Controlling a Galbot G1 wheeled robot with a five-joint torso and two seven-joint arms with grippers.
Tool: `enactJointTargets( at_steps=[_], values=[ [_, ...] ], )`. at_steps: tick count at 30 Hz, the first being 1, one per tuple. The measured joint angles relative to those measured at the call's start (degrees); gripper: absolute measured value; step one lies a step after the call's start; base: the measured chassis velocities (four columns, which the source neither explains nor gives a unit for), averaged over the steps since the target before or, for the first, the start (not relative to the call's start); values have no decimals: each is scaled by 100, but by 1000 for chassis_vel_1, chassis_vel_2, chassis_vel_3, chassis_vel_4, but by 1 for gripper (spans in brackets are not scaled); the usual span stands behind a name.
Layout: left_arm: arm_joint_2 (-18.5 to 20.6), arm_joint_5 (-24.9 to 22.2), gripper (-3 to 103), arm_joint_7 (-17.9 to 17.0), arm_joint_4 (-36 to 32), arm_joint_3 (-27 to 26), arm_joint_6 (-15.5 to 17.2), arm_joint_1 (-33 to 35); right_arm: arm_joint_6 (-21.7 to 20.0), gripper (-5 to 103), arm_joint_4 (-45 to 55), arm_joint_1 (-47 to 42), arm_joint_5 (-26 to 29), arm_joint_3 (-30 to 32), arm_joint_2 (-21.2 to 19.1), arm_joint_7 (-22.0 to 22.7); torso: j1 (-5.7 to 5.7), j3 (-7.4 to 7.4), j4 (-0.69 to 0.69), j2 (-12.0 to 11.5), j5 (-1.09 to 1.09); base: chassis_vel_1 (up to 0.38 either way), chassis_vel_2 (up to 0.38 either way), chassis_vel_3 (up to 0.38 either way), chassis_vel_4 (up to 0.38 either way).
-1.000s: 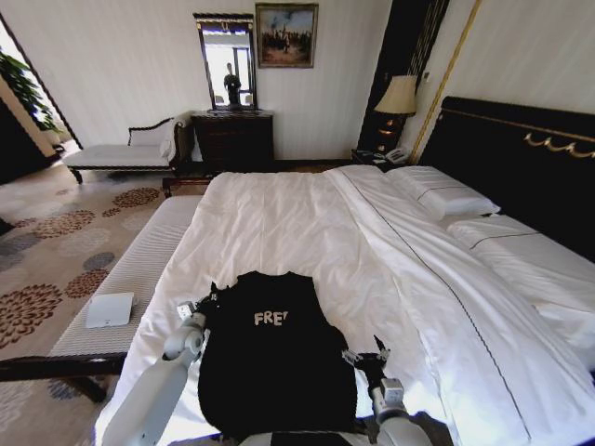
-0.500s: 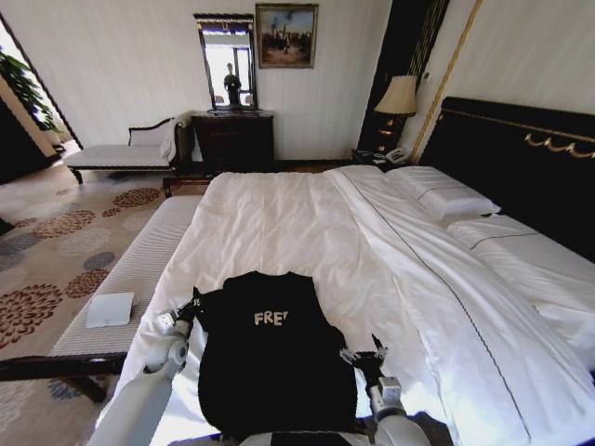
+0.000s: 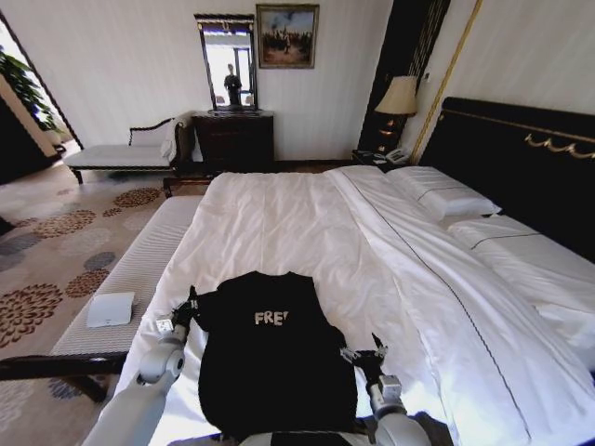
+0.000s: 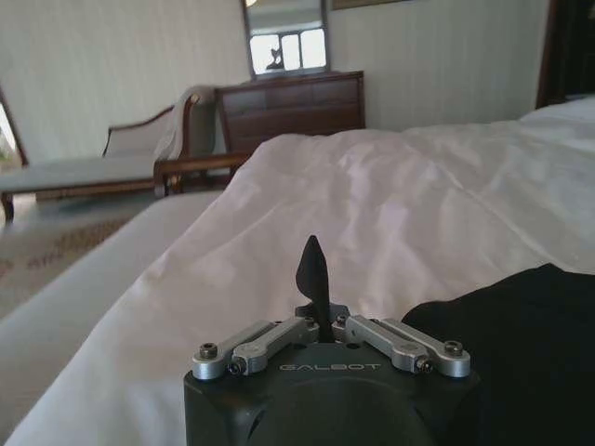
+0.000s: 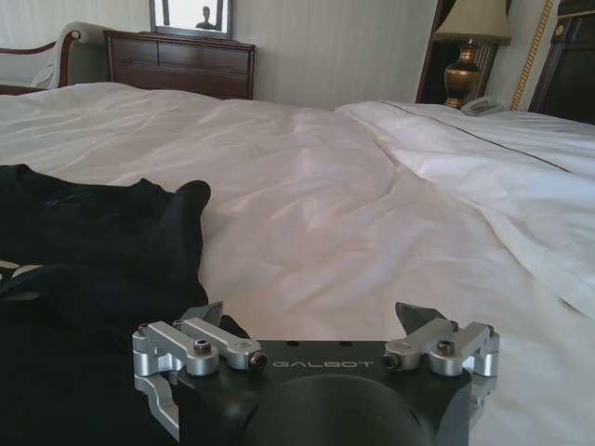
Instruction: Fold the clothes on the bed.
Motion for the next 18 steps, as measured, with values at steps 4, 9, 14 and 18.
enactJointTargets(
  at_steps=[4,9,14,18],
  values=[
    [14,899,1,-120,150,743,99,-481,-27,100,11,26,70,12,-48,14,1,1,-3,-1,1,0,0,0,0],
    [177,1492,1,-106,389,1729,124,-877,-15,100,39,-32,92,118,-54,17,0,0,-2,-1,-2,0,0,0,0],
    [368,1679,1,-42,486,2273,136,-1046,-9,100,54,-22,123,164,-35,19,0,0,-1,-1,1,0,0,0,0],
    [493,1761,1,30,522,2472,135,-1084,-9,100,45,7,139,169,-32,20,0,0,-2,-1,0,0,0,0,0]
  ],
)
